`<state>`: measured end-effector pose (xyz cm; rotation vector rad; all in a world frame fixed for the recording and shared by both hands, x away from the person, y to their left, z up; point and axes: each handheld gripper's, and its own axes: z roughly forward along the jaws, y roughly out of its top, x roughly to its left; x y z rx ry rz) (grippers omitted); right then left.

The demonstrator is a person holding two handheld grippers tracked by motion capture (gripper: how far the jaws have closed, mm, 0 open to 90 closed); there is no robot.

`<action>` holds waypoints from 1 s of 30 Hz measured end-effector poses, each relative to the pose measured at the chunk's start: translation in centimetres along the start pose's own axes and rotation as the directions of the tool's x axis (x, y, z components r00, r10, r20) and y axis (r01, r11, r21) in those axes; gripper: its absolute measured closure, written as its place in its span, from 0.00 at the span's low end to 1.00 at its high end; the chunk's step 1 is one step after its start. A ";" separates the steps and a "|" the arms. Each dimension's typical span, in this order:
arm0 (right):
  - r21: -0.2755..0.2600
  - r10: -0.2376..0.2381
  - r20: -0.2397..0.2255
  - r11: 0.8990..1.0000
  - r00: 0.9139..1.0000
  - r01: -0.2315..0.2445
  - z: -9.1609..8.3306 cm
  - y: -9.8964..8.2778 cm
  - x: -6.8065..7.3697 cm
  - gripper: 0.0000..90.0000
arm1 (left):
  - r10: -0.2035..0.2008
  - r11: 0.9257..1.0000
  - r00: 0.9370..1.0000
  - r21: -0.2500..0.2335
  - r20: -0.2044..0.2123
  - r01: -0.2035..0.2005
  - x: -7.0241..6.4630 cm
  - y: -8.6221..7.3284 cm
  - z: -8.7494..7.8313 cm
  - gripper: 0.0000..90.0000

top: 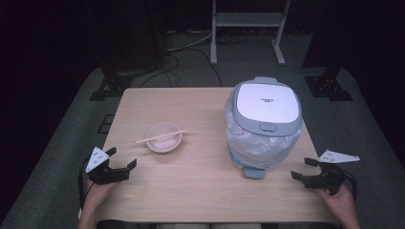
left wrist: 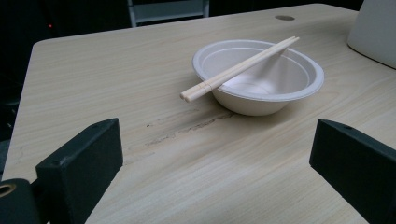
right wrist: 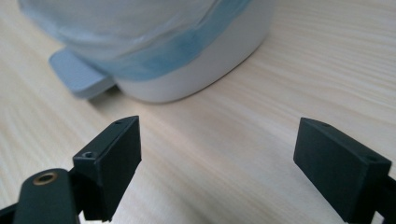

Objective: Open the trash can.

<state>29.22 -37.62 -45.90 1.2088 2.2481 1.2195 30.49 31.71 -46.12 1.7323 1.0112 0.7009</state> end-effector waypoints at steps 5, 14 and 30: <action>-0.009 0.067 0.067 0.998 0.996 -0.066 0.3 0.9 -0.8 0.15 | 0.001 1.000 1.000 0.000 -0.004 -0.001 0.0 0.0 0.0 0.02; -0.029 0.097 0.188 0.995 0.977 -0.093 1.2 4.0 -2.6 0.15 | 0.008 1.000 1.000 0.001 0.001 -0.008 -0.2 0.2 0.1 0.02; -0.048 0.087 0.217 0.996 0.972 -0.078 4.0 8.0 -2.4 0.16 | 0.002 1.000 1.000 -0.011 0.005 -0.002 0.0 0.1 0.0 0.02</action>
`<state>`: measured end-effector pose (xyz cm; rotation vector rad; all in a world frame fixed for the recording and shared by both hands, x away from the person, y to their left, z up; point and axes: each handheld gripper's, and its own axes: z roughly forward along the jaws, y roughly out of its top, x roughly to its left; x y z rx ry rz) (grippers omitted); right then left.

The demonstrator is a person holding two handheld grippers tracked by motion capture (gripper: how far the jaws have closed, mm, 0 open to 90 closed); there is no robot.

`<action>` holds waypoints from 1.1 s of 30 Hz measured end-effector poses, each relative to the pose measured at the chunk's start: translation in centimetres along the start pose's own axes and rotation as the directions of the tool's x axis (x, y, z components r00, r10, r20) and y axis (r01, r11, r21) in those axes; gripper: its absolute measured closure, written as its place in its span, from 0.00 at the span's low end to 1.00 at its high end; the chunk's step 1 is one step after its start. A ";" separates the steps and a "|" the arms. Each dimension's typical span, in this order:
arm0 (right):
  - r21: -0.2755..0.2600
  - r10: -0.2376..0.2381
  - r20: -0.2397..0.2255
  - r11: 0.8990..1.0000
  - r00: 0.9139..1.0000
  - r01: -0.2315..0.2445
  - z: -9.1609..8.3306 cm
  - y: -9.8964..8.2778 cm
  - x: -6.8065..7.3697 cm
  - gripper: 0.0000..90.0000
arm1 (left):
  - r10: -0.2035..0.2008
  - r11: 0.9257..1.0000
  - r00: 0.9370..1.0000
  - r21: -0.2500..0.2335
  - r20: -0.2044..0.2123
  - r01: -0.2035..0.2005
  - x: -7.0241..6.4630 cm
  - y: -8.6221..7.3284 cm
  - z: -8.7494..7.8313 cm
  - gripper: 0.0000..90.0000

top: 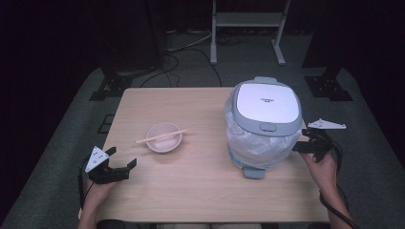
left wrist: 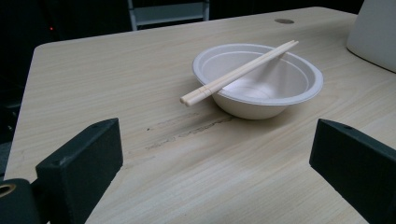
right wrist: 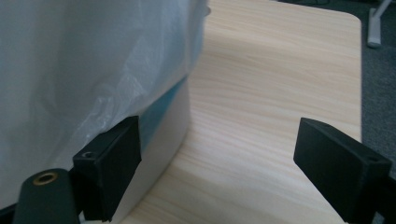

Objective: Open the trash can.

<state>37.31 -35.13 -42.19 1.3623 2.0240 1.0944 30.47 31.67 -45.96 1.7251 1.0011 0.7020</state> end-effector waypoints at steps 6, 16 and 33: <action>-0.008 0.003 0.010 1.000 1.000 -0.003 0.1 0.1 0.0 0.16 | 0.012 1.000 1.000 0.009 0.008 -0.012 -0.1 0.0 0.2 0.02; 0.005 -0.014 0.017 1.000 1.000 0.014 0.5 0.9 0.7 0.24 | 0.008 1.000 1.000 0.007 0.006 -0.008 -0.1 0.0 0.2 0.02; 0.027 -0.061 0.008 0.998 0.998 0.060 1.7 2.2 3.0 0.33 | 0.002 1.000 1.000 0.004 0.003 -0.002 0.1 0.0 0.0 0.02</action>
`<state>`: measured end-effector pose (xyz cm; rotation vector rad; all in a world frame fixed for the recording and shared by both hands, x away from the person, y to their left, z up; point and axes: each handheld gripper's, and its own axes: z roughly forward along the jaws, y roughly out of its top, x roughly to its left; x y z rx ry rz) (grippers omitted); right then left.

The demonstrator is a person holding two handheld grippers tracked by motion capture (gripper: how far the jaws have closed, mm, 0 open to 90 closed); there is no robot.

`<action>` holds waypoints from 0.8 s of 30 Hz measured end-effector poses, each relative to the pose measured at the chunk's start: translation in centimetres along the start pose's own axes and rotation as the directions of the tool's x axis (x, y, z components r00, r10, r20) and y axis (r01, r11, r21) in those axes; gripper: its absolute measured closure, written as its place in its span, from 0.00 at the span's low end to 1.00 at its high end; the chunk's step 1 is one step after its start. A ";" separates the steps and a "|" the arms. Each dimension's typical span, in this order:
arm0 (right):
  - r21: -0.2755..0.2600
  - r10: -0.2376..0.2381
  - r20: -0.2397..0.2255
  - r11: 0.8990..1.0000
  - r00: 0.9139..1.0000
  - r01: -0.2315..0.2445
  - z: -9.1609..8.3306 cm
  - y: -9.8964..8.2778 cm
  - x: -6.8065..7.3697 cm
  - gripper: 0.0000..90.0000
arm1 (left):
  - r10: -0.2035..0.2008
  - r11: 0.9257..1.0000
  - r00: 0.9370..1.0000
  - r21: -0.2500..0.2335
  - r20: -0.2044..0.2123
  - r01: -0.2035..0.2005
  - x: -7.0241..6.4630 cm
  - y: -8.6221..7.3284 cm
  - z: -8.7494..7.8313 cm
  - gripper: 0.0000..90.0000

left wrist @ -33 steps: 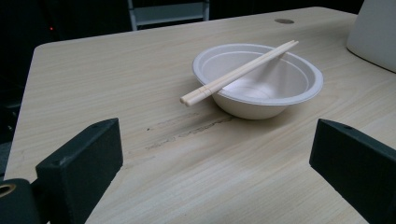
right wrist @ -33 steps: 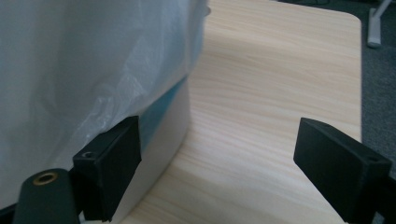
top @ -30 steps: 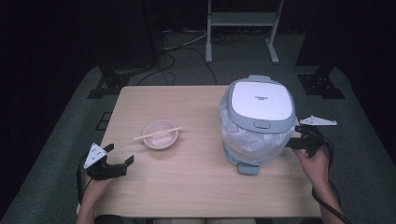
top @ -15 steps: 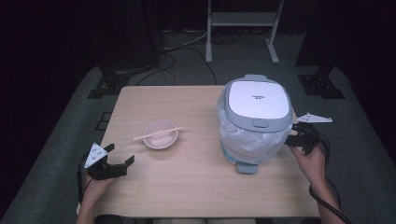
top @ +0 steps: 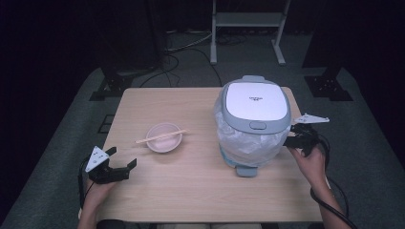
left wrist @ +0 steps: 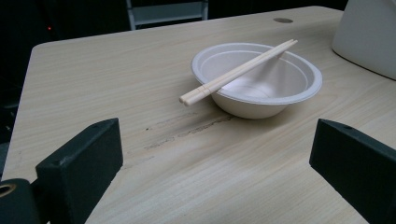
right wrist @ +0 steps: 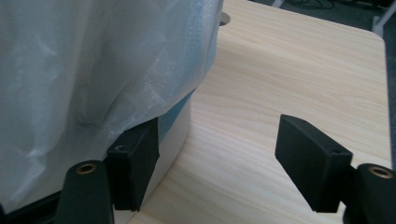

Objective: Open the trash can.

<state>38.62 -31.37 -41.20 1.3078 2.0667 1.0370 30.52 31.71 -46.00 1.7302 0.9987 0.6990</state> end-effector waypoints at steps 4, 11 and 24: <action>0.005 -0.014 -0.015 1.000 1.000 0.014 0.2 0.3 0.6 0.33 | 0.000 1.000 1.000 -0.002 0.000 0.000 0.0 0.0 0.0 0.02; 0.018 -0.039 -0.043 0.999 0.998 0.040 0.8 0.9 1.7 0.33 | -0.004 1.000 1.000 -0.004 0.000 0.004 0.1 0.0 0.0 0.02; 0.024 -0.081 -0.088 0.996 0.993 0.084 1.9 1.8 3.6 0.31 | -0.006 1.000 1.000 -0.008 -0.001 0.006 0.2 0.0 -0.1 0.02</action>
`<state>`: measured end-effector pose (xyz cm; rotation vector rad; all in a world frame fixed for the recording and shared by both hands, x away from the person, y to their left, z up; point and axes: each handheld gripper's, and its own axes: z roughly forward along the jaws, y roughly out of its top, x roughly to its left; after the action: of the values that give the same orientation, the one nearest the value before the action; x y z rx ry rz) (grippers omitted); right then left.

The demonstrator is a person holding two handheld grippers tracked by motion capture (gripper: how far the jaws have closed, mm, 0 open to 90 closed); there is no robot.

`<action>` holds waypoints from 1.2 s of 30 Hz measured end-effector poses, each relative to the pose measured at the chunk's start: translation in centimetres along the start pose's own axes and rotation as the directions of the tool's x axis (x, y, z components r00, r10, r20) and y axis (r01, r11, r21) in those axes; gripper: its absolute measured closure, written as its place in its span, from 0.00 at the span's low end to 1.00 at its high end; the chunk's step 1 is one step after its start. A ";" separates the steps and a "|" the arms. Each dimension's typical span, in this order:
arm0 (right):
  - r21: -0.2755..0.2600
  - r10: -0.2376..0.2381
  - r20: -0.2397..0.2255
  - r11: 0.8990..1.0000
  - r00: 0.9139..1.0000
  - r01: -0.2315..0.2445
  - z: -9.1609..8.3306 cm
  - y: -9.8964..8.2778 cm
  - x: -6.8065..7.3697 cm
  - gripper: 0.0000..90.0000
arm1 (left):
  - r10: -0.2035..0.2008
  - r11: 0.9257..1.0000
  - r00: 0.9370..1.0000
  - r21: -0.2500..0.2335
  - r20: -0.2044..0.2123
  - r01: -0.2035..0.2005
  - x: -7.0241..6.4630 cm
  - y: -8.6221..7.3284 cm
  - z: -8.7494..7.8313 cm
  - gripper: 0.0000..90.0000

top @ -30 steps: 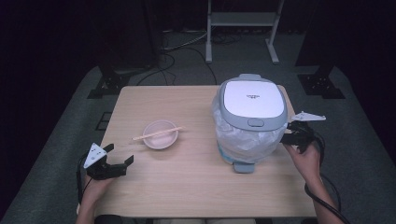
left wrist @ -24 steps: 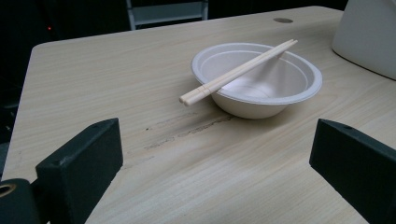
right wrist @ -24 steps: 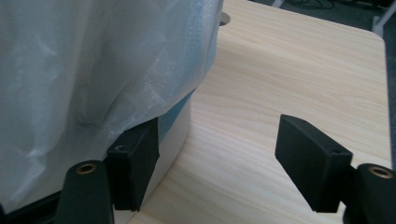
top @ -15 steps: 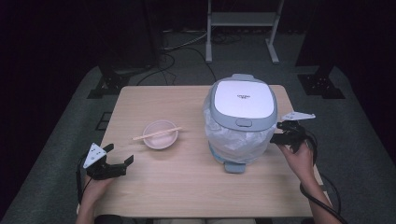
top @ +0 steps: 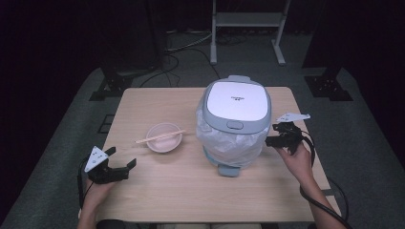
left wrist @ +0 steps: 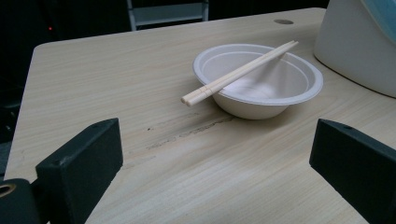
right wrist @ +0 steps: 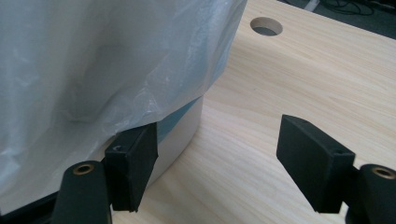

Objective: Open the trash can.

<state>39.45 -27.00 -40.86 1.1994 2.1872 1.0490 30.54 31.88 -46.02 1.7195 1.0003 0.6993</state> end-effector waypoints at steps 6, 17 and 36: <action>0.007 -0.014 -0.010 1.000 1.000 0.014 0.3 0.4 0.4 0.30 | 0.002 1.000 1.000 0.001 0.001 -0.002 0.0 0.0 0.0 0.02; 0.009 -0.027 -0.015 1.000 1.000 0.027 1.1 0.9 0.5 0.29 | -0.001 1.000 1.000 0.003 0.005 0.001 -0.1 0.0 0.1 0.02; 0.022 -0.012 -0.066 1.000 0.998 0.014 2.0 0.5 0.0 0.21 | -0.005 1.000 1.000 0.003 0.004 0.005 -0.1 -0.1 0.0 0.02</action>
<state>41.06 -26.00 -41.75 1.1745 2.2590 1.0755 30.45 31.83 -46.09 1.7198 1.0030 0.6912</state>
